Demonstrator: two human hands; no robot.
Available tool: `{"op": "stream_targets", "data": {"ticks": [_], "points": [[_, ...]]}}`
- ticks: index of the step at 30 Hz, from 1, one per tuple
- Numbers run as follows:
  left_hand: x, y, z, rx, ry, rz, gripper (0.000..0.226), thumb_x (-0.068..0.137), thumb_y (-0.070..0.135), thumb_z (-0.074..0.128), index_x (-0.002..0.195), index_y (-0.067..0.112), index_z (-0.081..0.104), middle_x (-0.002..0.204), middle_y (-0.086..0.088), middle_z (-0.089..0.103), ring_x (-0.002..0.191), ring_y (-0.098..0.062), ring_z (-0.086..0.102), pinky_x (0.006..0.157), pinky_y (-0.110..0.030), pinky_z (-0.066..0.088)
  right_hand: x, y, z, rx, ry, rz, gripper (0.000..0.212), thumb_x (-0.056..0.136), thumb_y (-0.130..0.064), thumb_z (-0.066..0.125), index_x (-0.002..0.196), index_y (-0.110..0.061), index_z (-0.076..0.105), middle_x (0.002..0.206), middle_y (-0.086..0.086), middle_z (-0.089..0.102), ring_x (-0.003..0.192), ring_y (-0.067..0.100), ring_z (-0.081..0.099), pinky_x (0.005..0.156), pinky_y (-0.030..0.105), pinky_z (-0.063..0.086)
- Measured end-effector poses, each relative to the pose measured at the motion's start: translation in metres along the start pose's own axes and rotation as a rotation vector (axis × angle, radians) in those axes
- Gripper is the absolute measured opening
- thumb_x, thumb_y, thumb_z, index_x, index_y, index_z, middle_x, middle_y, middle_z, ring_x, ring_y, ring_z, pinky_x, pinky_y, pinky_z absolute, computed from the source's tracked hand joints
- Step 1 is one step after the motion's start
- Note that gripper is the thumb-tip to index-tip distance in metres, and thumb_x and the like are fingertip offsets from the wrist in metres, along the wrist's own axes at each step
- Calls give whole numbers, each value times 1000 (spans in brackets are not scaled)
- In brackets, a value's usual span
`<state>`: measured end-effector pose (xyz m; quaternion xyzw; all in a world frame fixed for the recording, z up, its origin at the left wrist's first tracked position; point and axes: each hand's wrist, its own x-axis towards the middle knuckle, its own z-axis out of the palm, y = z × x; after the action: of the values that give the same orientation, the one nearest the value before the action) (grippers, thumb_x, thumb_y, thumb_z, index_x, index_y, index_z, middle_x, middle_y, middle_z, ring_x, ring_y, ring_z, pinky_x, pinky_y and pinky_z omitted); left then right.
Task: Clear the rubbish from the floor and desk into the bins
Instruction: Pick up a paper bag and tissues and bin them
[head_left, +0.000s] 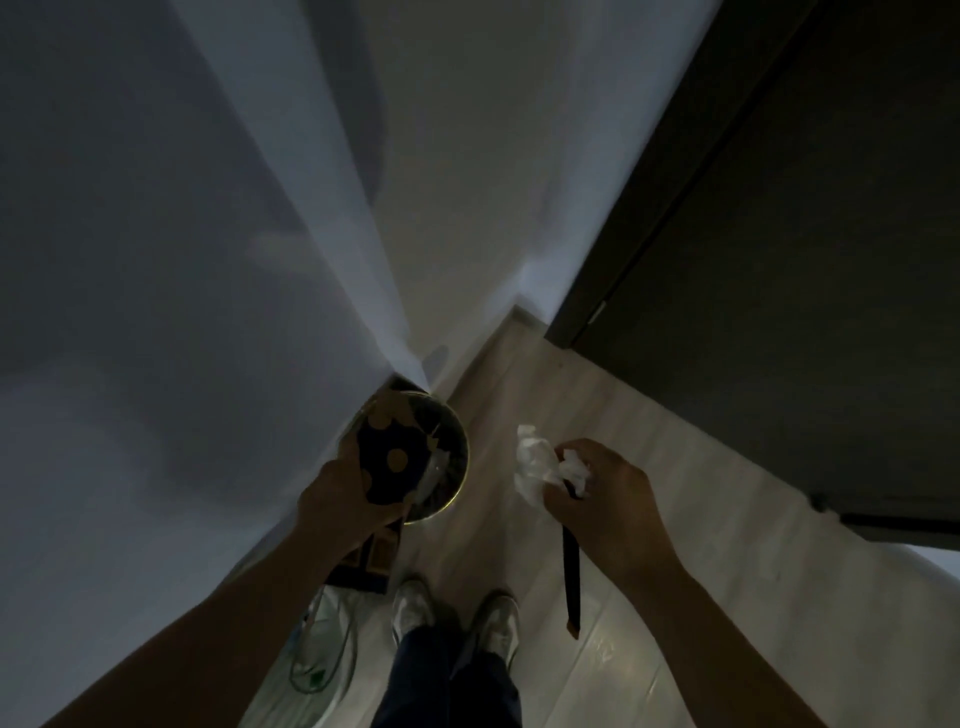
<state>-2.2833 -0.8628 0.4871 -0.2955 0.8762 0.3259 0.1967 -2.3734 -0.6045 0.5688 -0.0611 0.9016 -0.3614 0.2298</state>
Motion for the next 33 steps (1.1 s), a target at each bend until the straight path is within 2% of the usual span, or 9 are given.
{"op": "stream_targets", "data": {"ticks": [2, 6, 11, 15, 20, 24, 28, 31, 33], "points": [[30, -12, 28, 67, -39, -27, 116, 56, 55, 82, 145, 14, 19, 115, -9, 61, 100, -30, 62, 76, -37, 55, 18, 20, 19, 17, -16, 9, 9, 83, -18, 72, 84, -16, 63, 73, -7, 62, 67, 4, 62, 61, 16, 52], [86, -37, 80, 286, -118, -93, 119, 64, 61, 75, 150, 11, 10, 132, -19, 47, 116, -36, 53, 90, -41, 49, 45, 62, 58, 78, -72, 83, 11, 83, -24, 72, 84, -18, 63, 77, -2, 65, 69, 13, 65, 64, 36, 58], [141, -62, 130, 373, -124, -114, 111, 68, 57, 74, 150, 11, 14, 139, -20, 35, 124, -39, 43, 97, -42, 42, 72, 107, 99, 19, -88, 128, 10, 84, -28, 71, 86, -27, 61, 77, -8, 64, 67, 7, 63, 61, 27, 57], [165, -76, 152, 413, -64, -7, 94, 63, 65, 55, 131, 1, 45, 123, -23, 50, 110, -42, 52, 90, -47, 44, 83, 124, 126, 21, -112, 157, 9, 84, -21, 71, 84, -21, 62, 75, -4, 63, 66, 10, 62, 59, 30, 55], [162, -84, 151, 447, -137, 82, 51, 76, 34, 69, 112, -1, 60, 113, -23, 58, 103, -43, 56, 84, -48, 50, 92, 122, 150, -21, -174, 133, 11, 83, -18, 68, 93, -16, 63, 84, -2, 65, 75, 10, 63, 68, 33, 57], [152, -80, 131, 465, -246, 82, 58, 85, 37, 60, 136, 15, 46, 123, -11, 56, 112, -30, 56, 90, -36, 48, 108, 109, 172, -49, -205, 104, 19, 82, -26, 70, 91, -11, 63, 80, -1, 65, 70, 12, 62, 62, 26, 53], [143, -87, 110, 450, -268, 95, 47, 86, 34, 60, 128, 14, 52, 123, -9, 55, 114, -25, 55, 93, -33, 46, 136, 96, 207, -116, -253, 81, 19, 80, -23, 69, 88, -10, 58, 81, 0, 58, 73, 15, 55, 51, 15, 32], [135, -98, 98, 428, -275, 99, 44, 86, 32, 61, 125, 13, 53, 123, -7, 57, 113, -23, 56, 92, -31, 45, 158, 82, 236, -130, -303, 90, 30, 73, -27, 73, 93, -9, 59, 89, 4, 63, 79, 19, 61, 57, 22, 37], [131, -104, 90, 441, -277, 113, 48, 88, 33, 60, 130, 14, 49, 125, -7, 56, 115, -23, 55, 93, -30, 44, 169, 72, 254, -110, -342, 84, 49, 71, -34, 75, 112, -12, 58, 102, 5, 63, 91, 20, 64, 68, 27, 46]]}}
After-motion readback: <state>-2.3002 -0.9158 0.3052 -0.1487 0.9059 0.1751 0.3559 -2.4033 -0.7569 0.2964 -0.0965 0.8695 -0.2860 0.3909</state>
